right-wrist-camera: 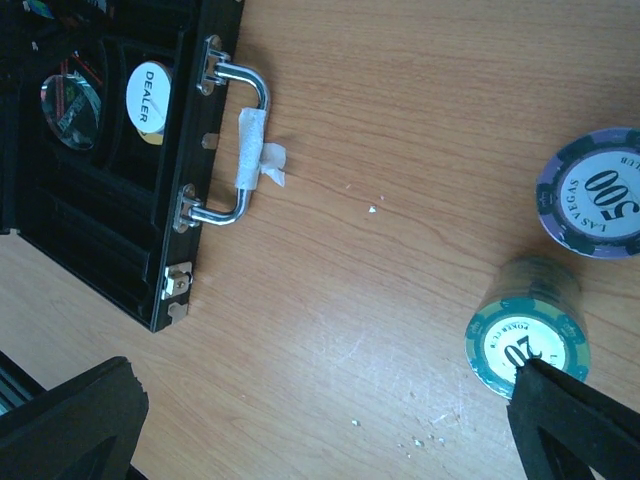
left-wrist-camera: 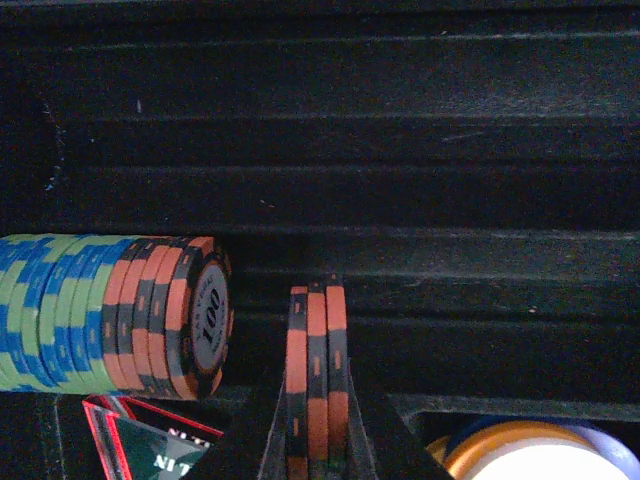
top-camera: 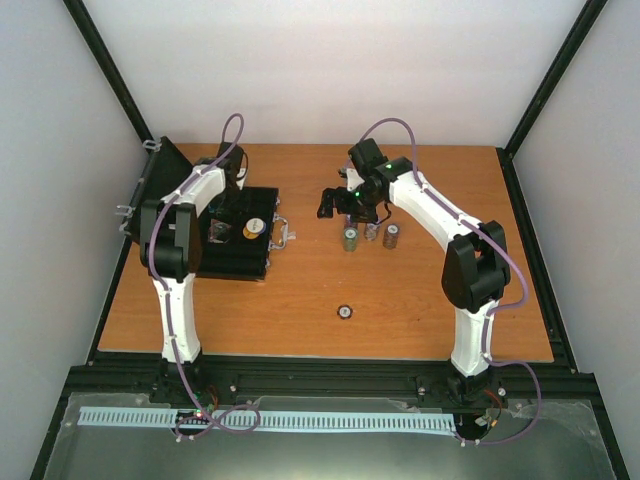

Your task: Pack up texas hold em set

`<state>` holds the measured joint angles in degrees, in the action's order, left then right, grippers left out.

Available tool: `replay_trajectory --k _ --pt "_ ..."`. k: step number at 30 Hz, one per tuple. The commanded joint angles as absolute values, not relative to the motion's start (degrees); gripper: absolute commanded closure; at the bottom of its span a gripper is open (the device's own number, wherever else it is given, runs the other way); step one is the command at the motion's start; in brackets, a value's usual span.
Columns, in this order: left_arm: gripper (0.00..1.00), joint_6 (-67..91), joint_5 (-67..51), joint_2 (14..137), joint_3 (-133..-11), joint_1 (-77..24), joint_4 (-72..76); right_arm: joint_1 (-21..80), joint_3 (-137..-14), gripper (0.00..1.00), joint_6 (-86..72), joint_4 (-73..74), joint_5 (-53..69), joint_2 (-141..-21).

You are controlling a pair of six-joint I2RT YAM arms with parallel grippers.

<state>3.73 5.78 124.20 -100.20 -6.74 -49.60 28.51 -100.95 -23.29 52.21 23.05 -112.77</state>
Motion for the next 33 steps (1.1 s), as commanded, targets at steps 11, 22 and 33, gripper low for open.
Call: replay_trajectory --k 11,22,33 --pt "0.99 2.72 10.19 127.29 -105.04 -5.47 -49.05 27.86 -97.94 0.0 -22.38 51.59 24.17 -111.72" --pt "0.99 3.05 11.9 128.45 -106.08 -5.29 -49.63 27.86 -97.07 0.0 -22.39 51.5 24.87 -111.99" --pt "0.86 3.95 13.7 128.75 -106.58 -5.19 -50.76 27.85 -94.95 0.0 -22.09 51.15 24.87 -111.22"
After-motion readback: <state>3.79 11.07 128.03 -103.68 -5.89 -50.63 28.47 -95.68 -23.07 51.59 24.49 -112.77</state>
